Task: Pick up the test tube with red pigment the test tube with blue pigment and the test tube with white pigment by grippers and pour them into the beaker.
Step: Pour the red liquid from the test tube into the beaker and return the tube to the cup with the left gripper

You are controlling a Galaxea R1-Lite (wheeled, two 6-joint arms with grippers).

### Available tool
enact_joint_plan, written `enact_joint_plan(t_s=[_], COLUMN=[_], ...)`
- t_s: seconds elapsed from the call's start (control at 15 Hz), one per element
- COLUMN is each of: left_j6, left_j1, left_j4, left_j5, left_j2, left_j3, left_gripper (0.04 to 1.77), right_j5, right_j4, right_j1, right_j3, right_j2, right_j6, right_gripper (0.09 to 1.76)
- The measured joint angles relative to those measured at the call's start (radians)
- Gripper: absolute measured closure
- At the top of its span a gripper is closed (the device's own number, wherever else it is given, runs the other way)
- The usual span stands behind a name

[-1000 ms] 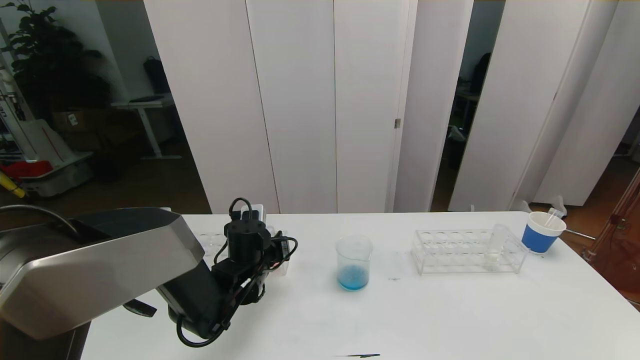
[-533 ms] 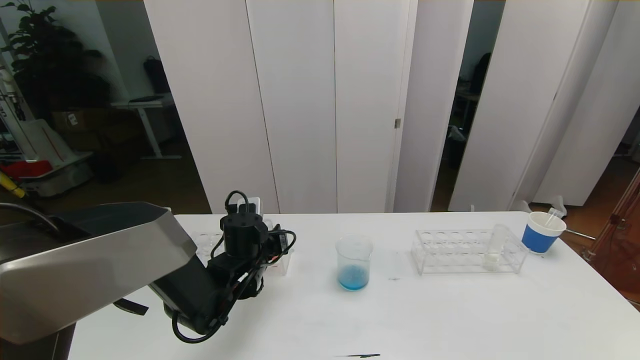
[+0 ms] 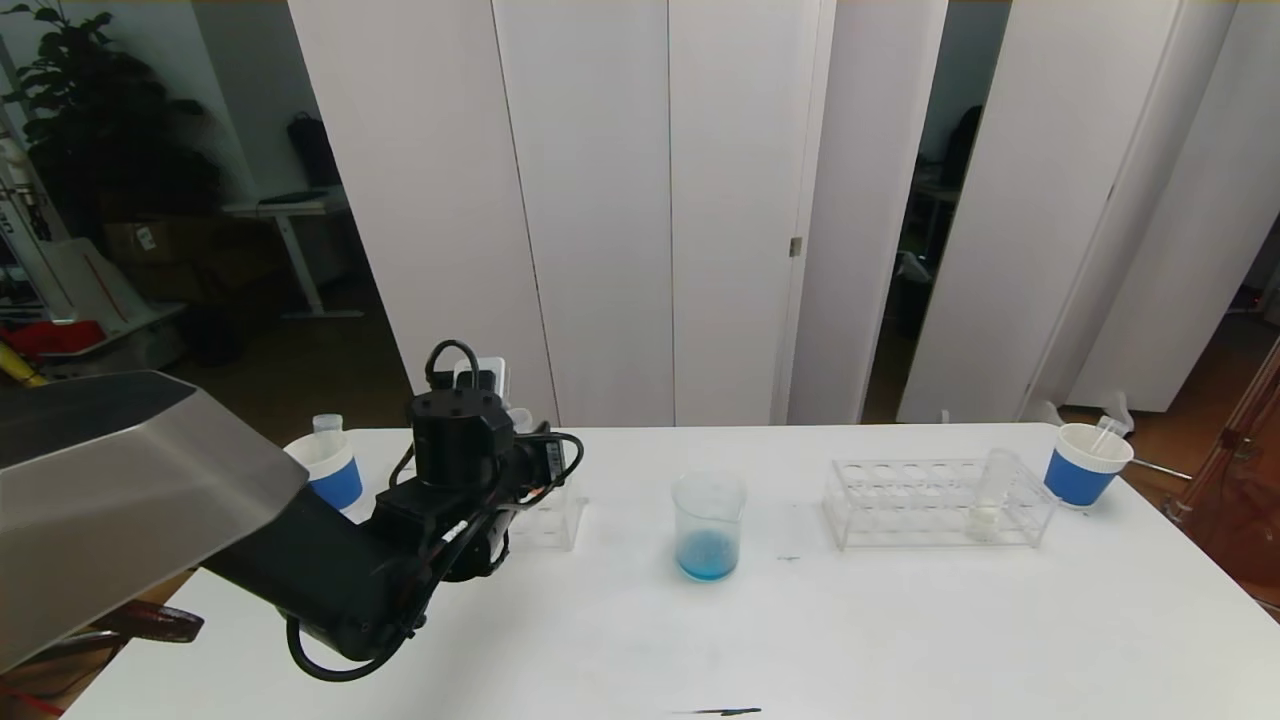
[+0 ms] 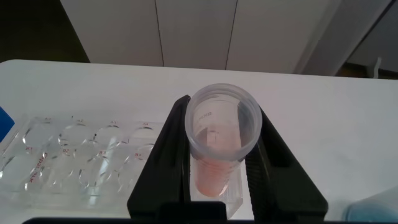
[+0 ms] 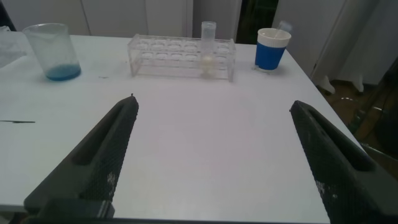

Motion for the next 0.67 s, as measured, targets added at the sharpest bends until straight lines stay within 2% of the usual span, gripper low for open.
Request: enact_joint_plan(t_s=[0.67], left_j6=[0.012], left_j1=[-0.020], left_j4=[0.277], left_j5=[-0.014], left_j2=[-0.412], left_j3=[0.037], left_gripper=[1.23], right_j5=[0.000], right_j4=[0.000], right_j1=[0.000], right_j3=[0.000], right_j2=[0.000], right_j6=[0.000], right_gripper=[0.10])
